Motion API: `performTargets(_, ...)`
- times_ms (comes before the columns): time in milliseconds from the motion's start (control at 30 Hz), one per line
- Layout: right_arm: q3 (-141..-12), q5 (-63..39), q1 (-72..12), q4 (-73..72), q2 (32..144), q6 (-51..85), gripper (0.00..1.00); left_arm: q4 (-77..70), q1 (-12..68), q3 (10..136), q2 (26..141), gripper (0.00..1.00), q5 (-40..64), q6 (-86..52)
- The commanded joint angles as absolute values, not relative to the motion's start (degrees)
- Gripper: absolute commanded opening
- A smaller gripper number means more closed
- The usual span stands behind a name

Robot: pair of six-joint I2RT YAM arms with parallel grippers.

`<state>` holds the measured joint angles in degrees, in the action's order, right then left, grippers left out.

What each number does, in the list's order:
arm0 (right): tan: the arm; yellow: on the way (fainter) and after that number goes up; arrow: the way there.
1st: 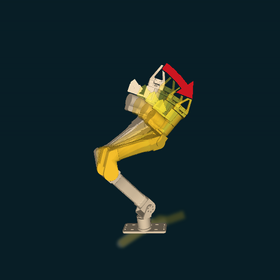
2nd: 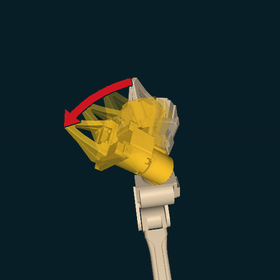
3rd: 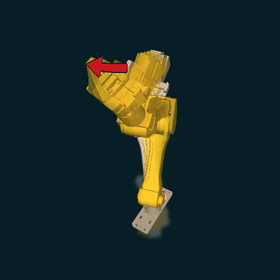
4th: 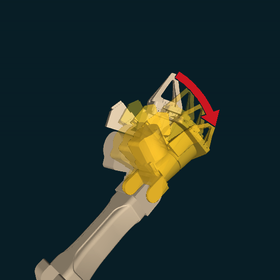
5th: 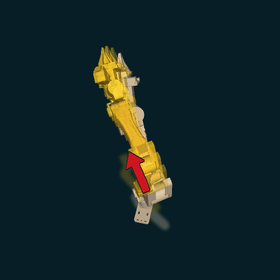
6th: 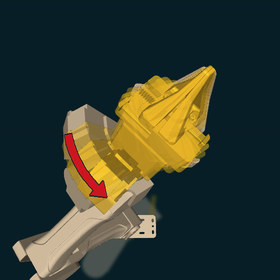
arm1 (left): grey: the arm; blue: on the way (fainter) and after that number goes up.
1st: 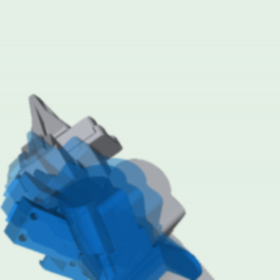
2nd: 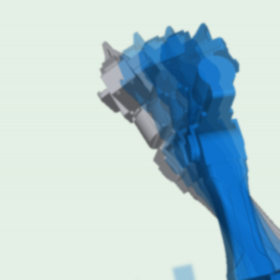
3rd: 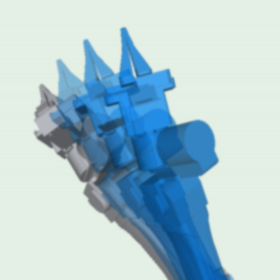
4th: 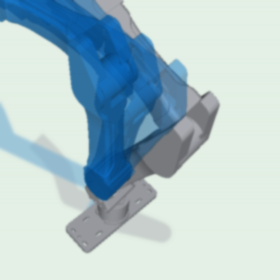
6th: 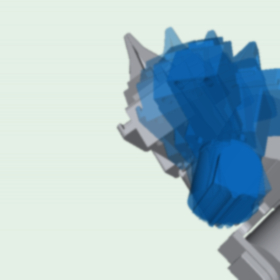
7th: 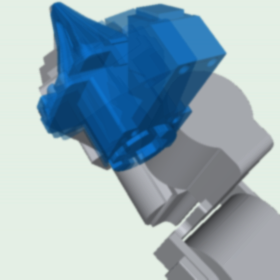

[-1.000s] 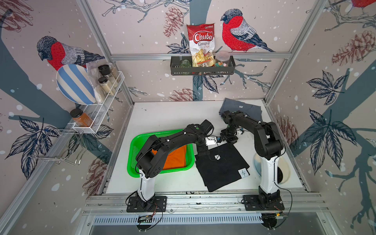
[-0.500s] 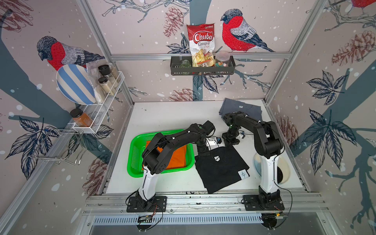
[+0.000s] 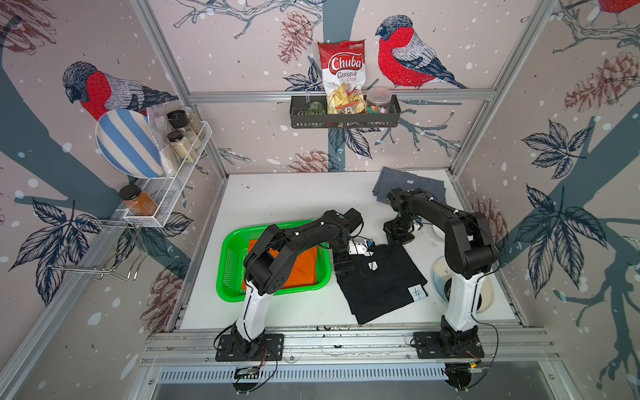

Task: Put the folded t-shirts into the basket
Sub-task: Pick up the T-shirt from the center of the board.

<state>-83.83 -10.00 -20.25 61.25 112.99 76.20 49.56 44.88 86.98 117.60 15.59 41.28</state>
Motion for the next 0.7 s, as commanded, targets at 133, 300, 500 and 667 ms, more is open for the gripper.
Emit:
performTargets(133,-79.49,-8.45,-21.23,57.18,105.68,74.12,0.00,44.80,43.88,86.87,119.23,0.84,16.06,43.51)
performTargets(300,-76.37,-7.61,-21.27,55.22,101.19,73.63,0.00,39.45,41.84,84.89,119.03,0.79,17.33,43.42)
performTargets(500,-76.13,-6.96,-22.15,55.30,98.02,73.48,0.00,41.64,41.22,86.68,121.19,0.76,20.42,44.50)
performTargets(667,-76.81,-6.68,-24.16,55.22,96.10,73.31,0.00,46.89,39.91,91.37,124.51,0.81,27.31,45.39)
